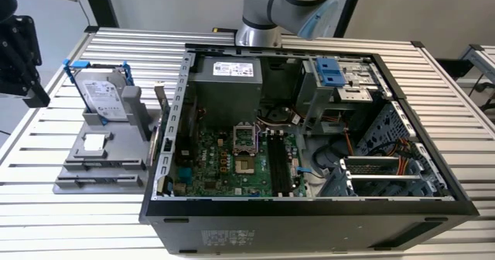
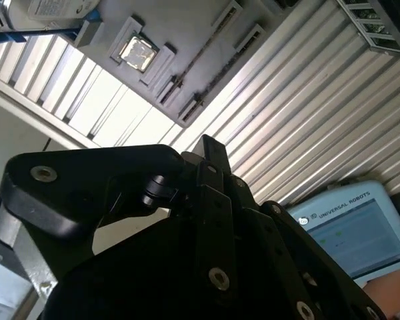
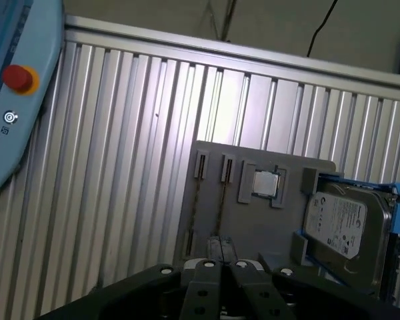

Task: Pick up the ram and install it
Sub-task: 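Pick up the ram and move it above insertion slot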

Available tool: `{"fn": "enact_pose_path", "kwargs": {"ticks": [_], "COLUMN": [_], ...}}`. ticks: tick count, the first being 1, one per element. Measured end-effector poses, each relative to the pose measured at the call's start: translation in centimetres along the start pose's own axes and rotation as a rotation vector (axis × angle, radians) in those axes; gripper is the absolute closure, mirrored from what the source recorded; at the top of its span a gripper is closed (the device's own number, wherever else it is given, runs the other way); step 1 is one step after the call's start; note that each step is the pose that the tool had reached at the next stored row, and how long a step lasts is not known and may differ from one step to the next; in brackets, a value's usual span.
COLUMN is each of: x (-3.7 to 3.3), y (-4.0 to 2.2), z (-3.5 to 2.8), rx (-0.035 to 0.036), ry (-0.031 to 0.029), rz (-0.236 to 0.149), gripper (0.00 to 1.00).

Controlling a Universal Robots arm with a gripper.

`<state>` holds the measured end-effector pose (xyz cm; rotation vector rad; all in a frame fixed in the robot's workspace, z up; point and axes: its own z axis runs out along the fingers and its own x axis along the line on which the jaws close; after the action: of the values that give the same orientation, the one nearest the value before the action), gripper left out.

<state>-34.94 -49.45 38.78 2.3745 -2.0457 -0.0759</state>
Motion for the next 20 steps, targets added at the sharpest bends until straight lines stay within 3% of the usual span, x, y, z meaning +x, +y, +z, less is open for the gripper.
{"fn": "enact_pose_path", "kwargs": {"ticks": [2,3,14,20], "x": [0.00,0.00,0.00,0.02], "y": [0.00,0.00,-0.01,-0.04], "z": [0.00,0.00,0.06,0.99], "rx": [0.0000,0.0000,0.0004,0.0043], "ry": [-0.0001,-0.0001,-0.0001,-0.0005], "rz": [0.002,0.003,0.014,0.036], "gripper": [1.00,0.00,0.00,0.00]}}
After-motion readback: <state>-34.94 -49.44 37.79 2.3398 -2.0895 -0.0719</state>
